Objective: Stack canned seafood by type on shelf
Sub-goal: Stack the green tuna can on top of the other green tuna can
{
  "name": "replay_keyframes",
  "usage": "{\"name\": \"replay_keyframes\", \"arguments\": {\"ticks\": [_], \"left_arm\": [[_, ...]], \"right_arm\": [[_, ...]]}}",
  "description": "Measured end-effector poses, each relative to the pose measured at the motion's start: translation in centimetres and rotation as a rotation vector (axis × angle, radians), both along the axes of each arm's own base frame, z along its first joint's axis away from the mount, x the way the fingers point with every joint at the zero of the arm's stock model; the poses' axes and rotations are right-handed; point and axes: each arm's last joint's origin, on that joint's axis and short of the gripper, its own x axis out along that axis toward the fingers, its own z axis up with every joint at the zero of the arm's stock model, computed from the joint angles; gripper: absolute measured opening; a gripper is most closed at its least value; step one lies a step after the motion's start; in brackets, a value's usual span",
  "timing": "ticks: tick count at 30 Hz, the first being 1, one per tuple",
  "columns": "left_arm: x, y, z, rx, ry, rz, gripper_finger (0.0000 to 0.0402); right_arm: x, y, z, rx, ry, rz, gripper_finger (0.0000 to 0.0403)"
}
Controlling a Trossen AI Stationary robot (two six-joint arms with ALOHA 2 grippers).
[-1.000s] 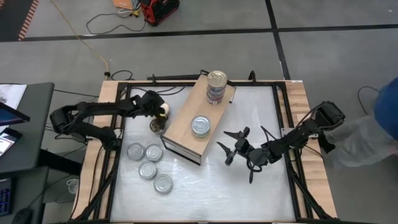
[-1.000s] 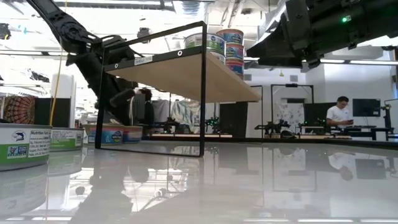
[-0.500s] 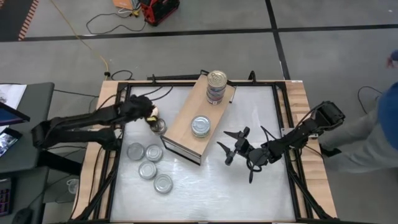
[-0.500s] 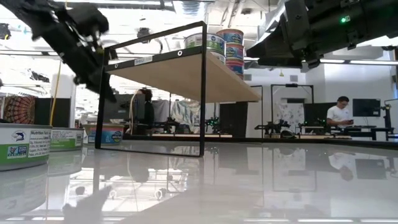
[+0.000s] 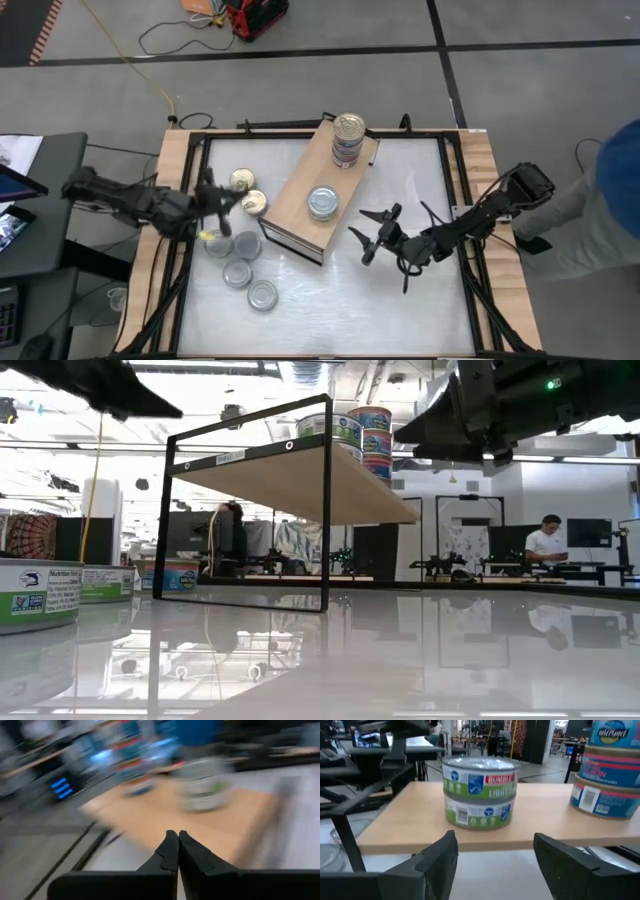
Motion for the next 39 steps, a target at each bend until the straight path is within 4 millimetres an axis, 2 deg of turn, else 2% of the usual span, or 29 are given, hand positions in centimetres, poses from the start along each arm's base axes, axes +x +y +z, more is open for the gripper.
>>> {"name": "replay_keyframes", "arguments": {"ticks": [5,7,9,13,18,23,26,32,39], "left_arm": [[-0.5,-3.1,0.0,0.028,0.025,-0.492,0.0],[-1.0,-4.2,-0.1,-0.011,0.045,-0.711,0.0],[-1.1,-5.1,-0.3,-0.095,0.069,-0.815,0.0],[-0.5,-7.0,-1.7,-0.228,0.203,-0.828,0.0],[0.9,-10.3,-4.5,-0.178,0.369,-0.829,0.0],[2.3,-12.6,-7.3,-0.132,0.48,-0.773,0.0],[3.4,-13.8,-8.3,-0.115,0.525,-0.737,0.0],[5.6,-17.1,-8.9,0.001,0.621,-0.679,0.0009],[6.6,-21.4,-8.2,0.089,0.706,-0.647,0.0087]], "right_arm": [[0.2,0.7,0.9,-0.012,-0.026,0.022,0.0285],[0.3,1.2,1.3,-0.022,-0.029,0.039,0.0285],[0.4,1.9,2.0,-0.033,-0.035,0.058,0.0285],[0.8,3.4,3.3,-0.062,-0.008,0.098,0.0285],[1.6,5.2,4.7,0.011,0.047,0.129,0.0285],[2.2,6.5,4.7,0.112,0.088,0.157,0.0285],[2.7,7.2,4.3,0.115,0.099,0.165,0.0285],[4.5,8.8,3.6,0.112,0.126,0.193,0.0285],[5.9,11.9,4.1,0.103,0.146,0.238,0.0285]]}}
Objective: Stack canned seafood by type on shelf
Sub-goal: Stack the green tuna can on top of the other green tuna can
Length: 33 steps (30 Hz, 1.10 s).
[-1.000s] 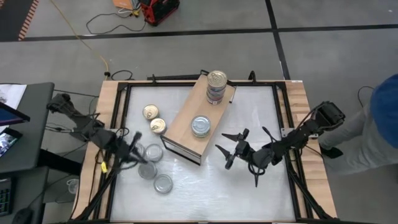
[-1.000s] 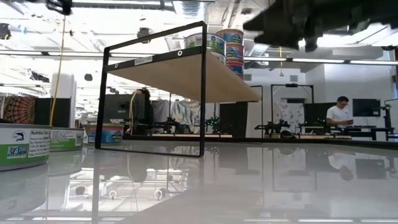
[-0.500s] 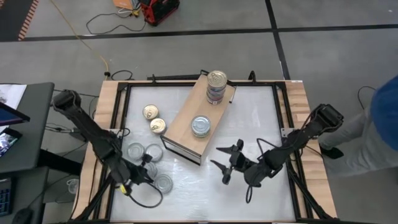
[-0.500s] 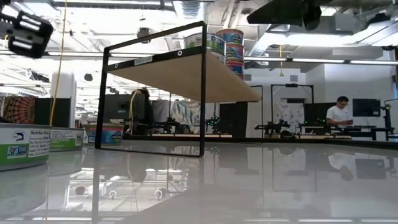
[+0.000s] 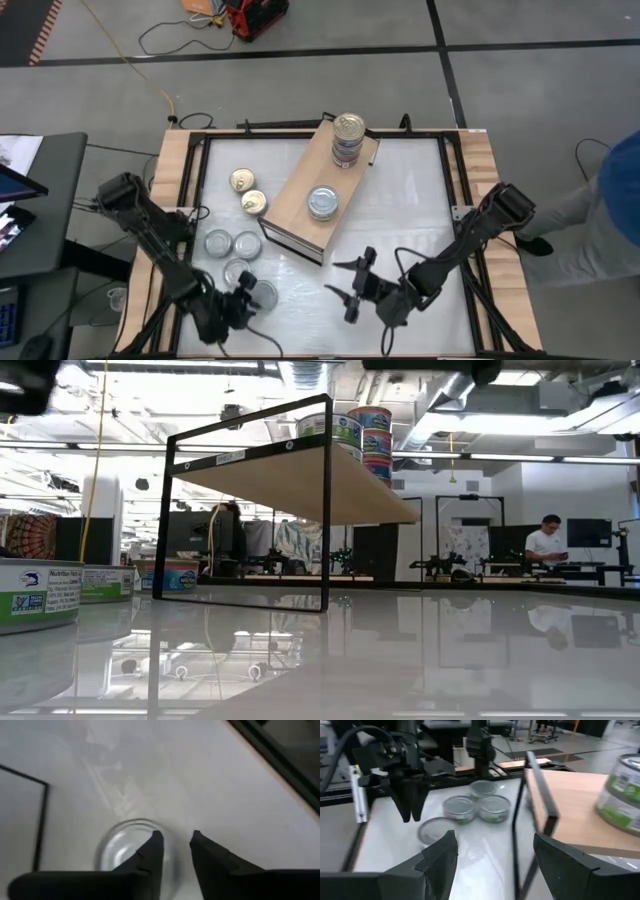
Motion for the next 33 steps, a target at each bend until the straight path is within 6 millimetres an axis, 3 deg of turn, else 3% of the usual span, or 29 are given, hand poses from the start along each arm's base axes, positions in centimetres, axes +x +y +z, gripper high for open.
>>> {"name": "replay_keyframes", "arguments": {"ticks": [4,10,20,26,33], "left_arm": [[0.4,-1.8,-0.9,0.005,0.062,0.036,0.0111],[1.2,-2.6,-3.3,0.08,0.101,0.17,0.01],[0.9,-3.1,-3.1,0.113,0.092,0.222,0.0064],[0.6,-2.6,-3.3,0.185,0.103,0.239,0.002],[0.8,-2.1,-3.3,0.23,0.086,0.26,0.0001]], "right_arm": [[0.4,1.5,-0.1,0.002,-0.003,0.022,0.0285],[1.3,2.6,-0.6,0.003,-0.002,0.029,0.0285],[1.0,3.7,-0.3,0.04,-0.03,0.045,0.0285],[1.0,4.1,0.1,0.078,-0.069,0.054,0.0285],[2.5,5.4,-1.7,0.04,-0.054,0.097,0.0285]]}}
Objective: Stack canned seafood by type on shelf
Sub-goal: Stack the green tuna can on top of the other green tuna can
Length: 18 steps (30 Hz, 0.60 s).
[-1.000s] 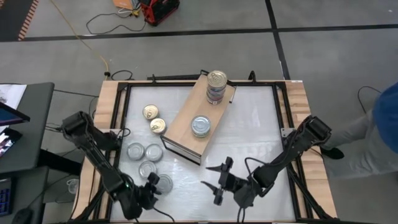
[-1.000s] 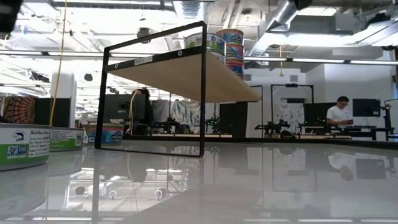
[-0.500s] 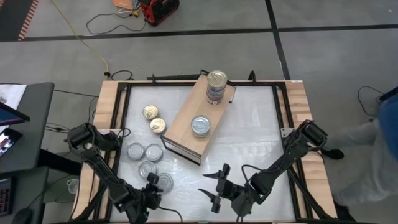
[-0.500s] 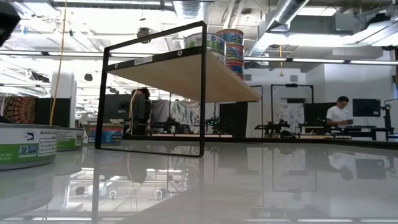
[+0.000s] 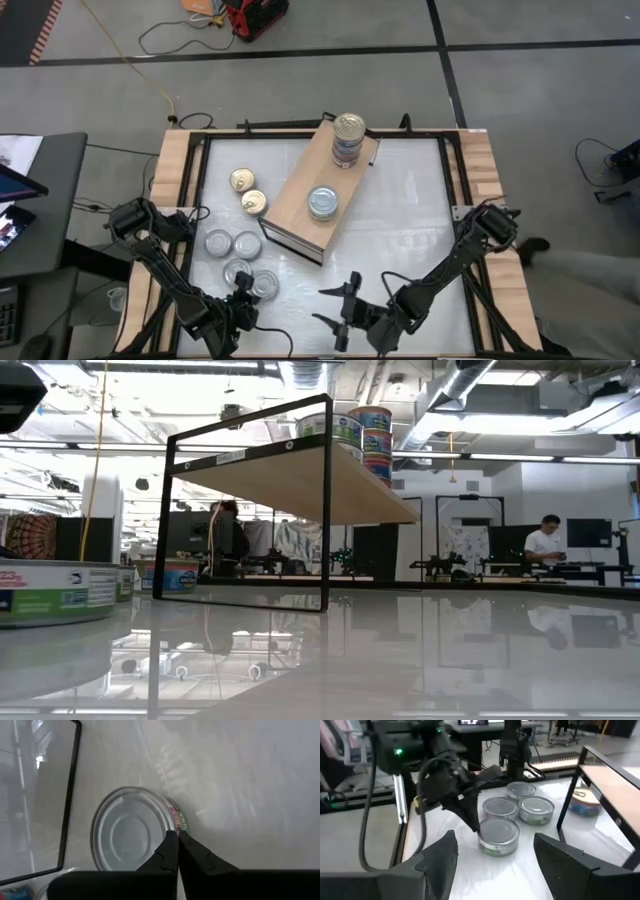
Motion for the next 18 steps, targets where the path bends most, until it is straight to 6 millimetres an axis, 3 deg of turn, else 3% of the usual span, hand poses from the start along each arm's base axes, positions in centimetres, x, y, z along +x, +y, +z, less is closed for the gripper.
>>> {"name": "replay_keyframes", "arguments": {"ticks": [8,18], "left_arm": [[0.0,-0.1,0.0,-0.048,0.045,-0.011,0.0],[-0.1,-0.4,-0.3,-0.094,0.097,-0.027,0.0]], "right_arm": [[2.3,1.8,0.4,-0.076,0.059,0.039,0.0285],[4.6,1.5,0.4,-0.052,0.121,0.107,0.0285]]}}
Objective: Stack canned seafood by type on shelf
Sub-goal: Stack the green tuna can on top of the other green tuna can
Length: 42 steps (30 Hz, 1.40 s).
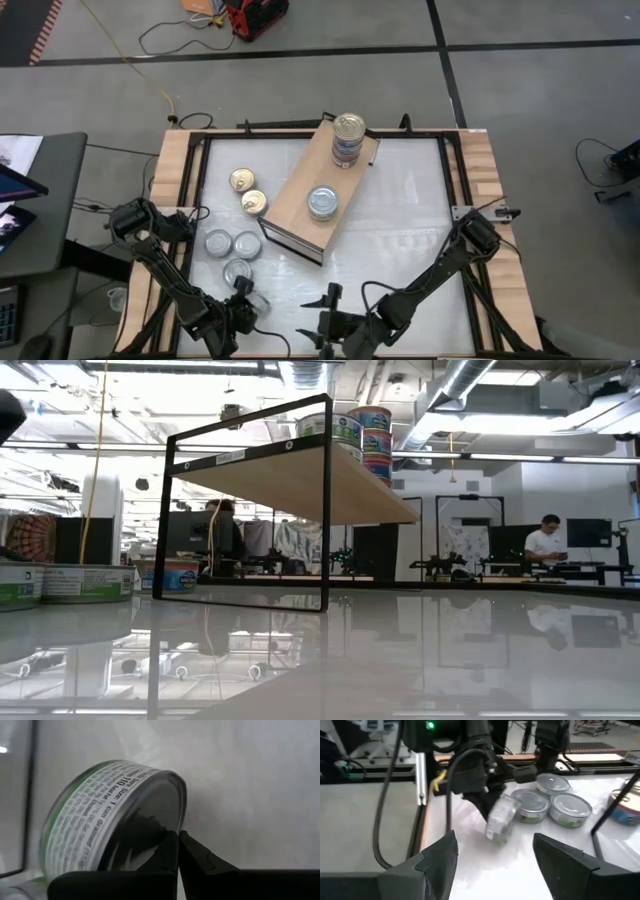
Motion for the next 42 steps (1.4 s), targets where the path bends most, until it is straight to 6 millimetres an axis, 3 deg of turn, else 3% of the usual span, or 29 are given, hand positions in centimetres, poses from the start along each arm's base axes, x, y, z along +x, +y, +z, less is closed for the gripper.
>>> {"name": "replay_keyframes", "arguments": {"ticks": [20,29,32,35,42], "left_arm": [[0.2,0.2,0.2,0.027,-0.083,0.057,0.0],[-1.0,-0.7,0.3,0.044,-0.127,0.021,0.0],[-1.0,-0.7,0.3,0.045,-0.13,0.026,0.0],[-1.0,-0.7,0.3,0.037,-0.132,0.037,0.0],[-1.0,-0.7,0.3,0.034,-0.128,0.036,0.0]], "right_arm": [[0.4,-0.8,-0.4,0.101,0.042,-0.015,0.0285],[0.5,-0.9,-0.6,0.108,0.062,0.021,0.0285],[1.2,-0.7,-1.6,0.082,0.039,0.034,0.0285],[1.9,-0.1,-4.2,0.081,0.023,0.032,0.0285],[3.6,-1.6,-7.1,0.117,0.036,-0.033,0.0285]]}}
